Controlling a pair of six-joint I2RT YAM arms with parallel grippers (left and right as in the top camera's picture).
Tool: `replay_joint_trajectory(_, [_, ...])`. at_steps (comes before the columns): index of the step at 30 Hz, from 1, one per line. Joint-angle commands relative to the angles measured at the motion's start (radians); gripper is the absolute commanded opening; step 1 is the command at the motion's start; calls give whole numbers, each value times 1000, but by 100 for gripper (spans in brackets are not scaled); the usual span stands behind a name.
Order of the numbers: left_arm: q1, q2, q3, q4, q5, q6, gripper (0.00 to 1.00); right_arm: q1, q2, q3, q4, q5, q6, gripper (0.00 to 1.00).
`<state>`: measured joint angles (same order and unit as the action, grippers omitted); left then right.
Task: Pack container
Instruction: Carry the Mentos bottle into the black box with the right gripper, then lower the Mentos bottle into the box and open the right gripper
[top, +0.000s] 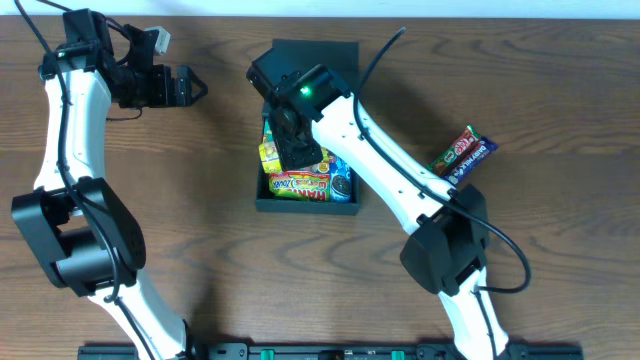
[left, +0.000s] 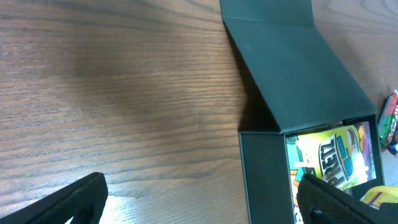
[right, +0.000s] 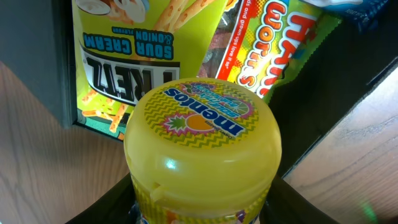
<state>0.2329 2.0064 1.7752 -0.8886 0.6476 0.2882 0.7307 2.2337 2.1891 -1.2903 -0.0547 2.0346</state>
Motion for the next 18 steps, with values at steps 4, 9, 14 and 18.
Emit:
replay_joint_trajectory(4, [4,-21,23,0,7,-5,98,16,8,0,4,7,-10,62])
replay_joint_trajectory(9, [4,-21,23,0,7,-5,99,15,8,0,35,-6,-62,84])
replay_joint_trajectory(14, [4,-21,23,0,7,-5,98,14,8,0,42,-6,-61,80])
replay_joint_trajectory(18, [4,-21,23,0,7,-5,98,-1,6,0,42,5,-62,57])
